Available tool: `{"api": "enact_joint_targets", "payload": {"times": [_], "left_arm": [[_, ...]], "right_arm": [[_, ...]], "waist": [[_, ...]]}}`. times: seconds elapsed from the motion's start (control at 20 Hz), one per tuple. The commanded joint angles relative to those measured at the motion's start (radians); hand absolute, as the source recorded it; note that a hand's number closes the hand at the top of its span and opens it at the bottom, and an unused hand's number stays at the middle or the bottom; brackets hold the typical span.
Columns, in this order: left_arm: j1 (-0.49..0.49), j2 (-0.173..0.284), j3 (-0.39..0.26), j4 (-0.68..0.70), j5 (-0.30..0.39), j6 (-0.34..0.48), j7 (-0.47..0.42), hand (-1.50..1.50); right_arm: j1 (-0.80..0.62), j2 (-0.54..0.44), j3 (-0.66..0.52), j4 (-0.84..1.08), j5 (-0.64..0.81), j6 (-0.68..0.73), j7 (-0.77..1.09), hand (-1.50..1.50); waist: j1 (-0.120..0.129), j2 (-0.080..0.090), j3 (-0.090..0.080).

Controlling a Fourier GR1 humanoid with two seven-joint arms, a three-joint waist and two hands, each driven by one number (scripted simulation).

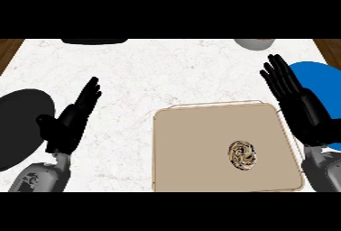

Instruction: Pick the cupcake from the tray and place it in the plate

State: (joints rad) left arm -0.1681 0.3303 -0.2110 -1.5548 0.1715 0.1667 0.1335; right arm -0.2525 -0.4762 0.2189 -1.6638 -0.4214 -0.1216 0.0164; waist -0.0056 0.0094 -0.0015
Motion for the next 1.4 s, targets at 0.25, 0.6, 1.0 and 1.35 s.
{"api": "enact_joint_targets", "payload": {"times": [0.25,0.6,1.0,1.35], "left_arm": [[0.129,-0.045,0.047,0.157,0.056,0.016,0.079,0.0],[0.176,-0.108,0.01,0.141,0.072,-0.005,0.05,0.0],[0.178,-0.15,0.002,0.131,0.027,0.018,0.064,0.0],[0.202,-0.156,-0.001,0.116,0.023,0.016,0.041,0.0]], "right_arm": [[-0.204,-0.216,-0.225,0.077,-0.097,0.234,0.006,1.5],[0.075,-0.119,-0.272,0.202,0.185,-0.02,-0.353,-1.5],[0.133,-0.277,-0.297,0.106,0.217,0.198,-0.274,-1.5],[0.135,-0.459,-0.132,-0.047,0.364,0.337,-0.045,-1.5]], "waist": [[0.019,-0.004,0.001],[-0.004,-0.009,0.003],[0.0,-0.011,0.001],[0.004,-0.013,-0.001]]}}
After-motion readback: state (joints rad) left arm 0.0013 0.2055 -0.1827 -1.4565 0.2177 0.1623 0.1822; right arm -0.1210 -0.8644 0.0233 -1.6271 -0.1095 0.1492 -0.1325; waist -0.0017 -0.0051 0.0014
